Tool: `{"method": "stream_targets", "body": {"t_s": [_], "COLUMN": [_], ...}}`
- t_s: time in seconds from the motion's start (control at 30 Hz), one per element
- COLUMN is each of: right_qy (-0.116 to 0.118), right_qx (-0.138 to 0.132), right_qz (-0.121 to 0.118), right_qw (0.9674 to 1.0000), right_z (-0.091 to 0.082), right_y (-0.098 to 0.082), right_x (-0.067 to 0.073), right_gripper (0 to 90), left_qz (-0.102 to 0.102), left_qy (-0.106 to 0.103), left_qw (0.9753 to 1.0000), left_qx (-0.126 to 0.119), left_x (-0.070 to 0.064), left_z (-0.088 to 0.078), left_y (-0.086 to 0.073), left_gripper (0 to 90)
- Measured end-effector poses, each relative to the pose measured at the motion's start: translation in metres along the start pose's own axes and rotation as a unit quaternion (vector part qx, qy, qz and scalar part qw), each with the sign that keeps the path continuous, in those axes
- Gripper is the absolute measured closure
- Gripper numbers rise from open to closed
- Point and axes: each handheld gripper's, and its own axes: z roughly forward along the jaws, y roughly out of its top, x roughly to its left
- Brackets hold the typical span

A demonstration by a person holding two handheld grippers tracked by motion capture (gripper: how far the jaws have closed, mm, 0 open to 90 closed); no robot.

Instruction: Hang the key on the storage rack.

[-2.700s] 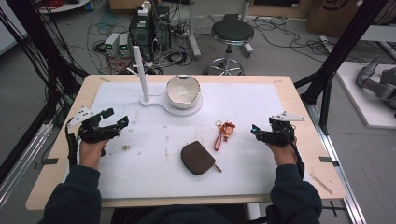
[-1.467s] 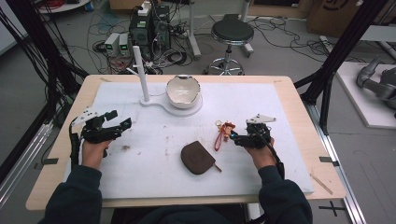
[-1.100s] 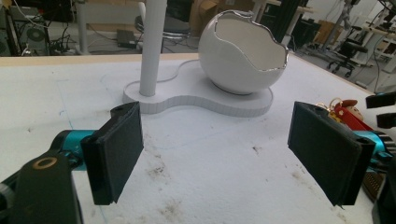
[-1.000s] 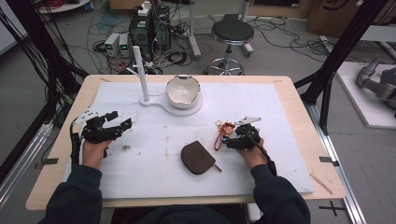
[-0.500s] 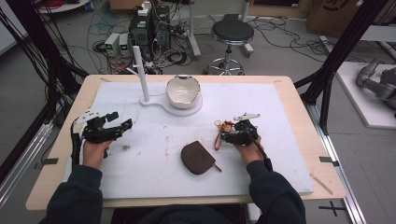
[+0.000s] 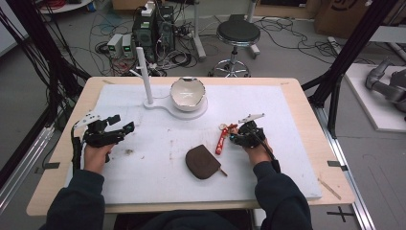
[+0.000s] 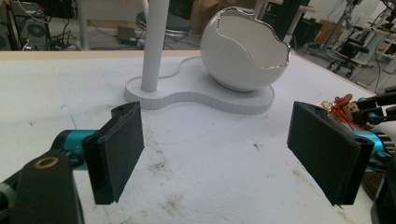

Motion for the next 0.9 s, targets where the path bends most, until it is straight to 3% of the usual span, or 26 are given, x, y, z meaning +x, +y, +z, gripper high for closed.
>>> {"method": "stream_targets", "body": {"t_s": [0.1, 0.2, 0.27, 0.3, 0.37, 0.47, 0.53, 0.7, 0.8, 0.87, 0.9], "right_qy": [-0.017, -0.007, -0.004, 0.009, 0.013, 0.021, 0.025, 0.038, 0.049, 0.053, 0.064], "right_qx": [-0.003, -0.006, -0.007, -0.008, -0.033, -0.081, -0.107, -0.138, -0.154, -0.16, -0.177], "right_qz": [-0.011, -0.007, -0.009, -0.006, -0.009, -0.017, -0.034, -0.055, -0.065, -0.063, -0.062], "right_qw": [0.9998, 0.9999, 0.9999, 0.9999, 0.9993, 0.9964, 0.9933, 0.9882, 0.9847, 0.9836, 0.9801], "right_z": [0.005, 0.004, 0.003, 0.001, -0.006, -0.022, -0.031, -0.044, -0.05, -0.052, -0.055], "right_y": [-0.001, -0.001, -0.001, 0.0, 0.002, 0.009, 0.014, 0.025, 0.032, 0.034, 0.04], "right_x": [0.002, 0.001, 0.0, -0.002, -0.001, 0.001, 0.004, 0.011, 0.016, 0.019, 0.023], "right_gripper": [49.0, 59.2, 61.3, 61.9, 62.0, 62.0, 62.0, 62.0, 62.1, 62.1, 62.1], "left_qz": [0.0, 0.003, 0.003, 0.001, 0.001, 0.0, 0.0, 0.003, 0.001, 0.003, 0.008], "left_qy": [-0.002, -0.002, -0.002, -0.001, -0.001, -0.002, -0.004, -0.015, -0.053, -0.062, -0.078], "left_qw": [1.0, 1.0, 1.0, 1.0, 1.0, 1.0, 1.0, 0.9999, 0.9986, 0.9981, 0.9969], "left_qx": [0.001, 0.002, 0.002, 0.002, 0.002, 0.004, 0.005, 0.006, 0.007, 0.009, 0.012], "left_x": [0.0, -0.001, -0.001, -0.001, 0.0, 0.0, -0.001, -0.004, -0.014, -0.019, -0.027], "left_z": [0.001, 0.001, 0.001, 0.001, 0.001, 0.002, 0.002, 0.004, 0.011, 0.014, 0.02], "left_y": [0.0, 0.0, 0.0, 0.0, 0.0, -0.001, -0.001, -0.001, -0.002, -0.001, 0.0], "left_gripper": [18.6, 18.9, 18.9, 18.9, 19.0, 19.2, 19.7, 23.5, 30.1, 30.6, 31.6]}}
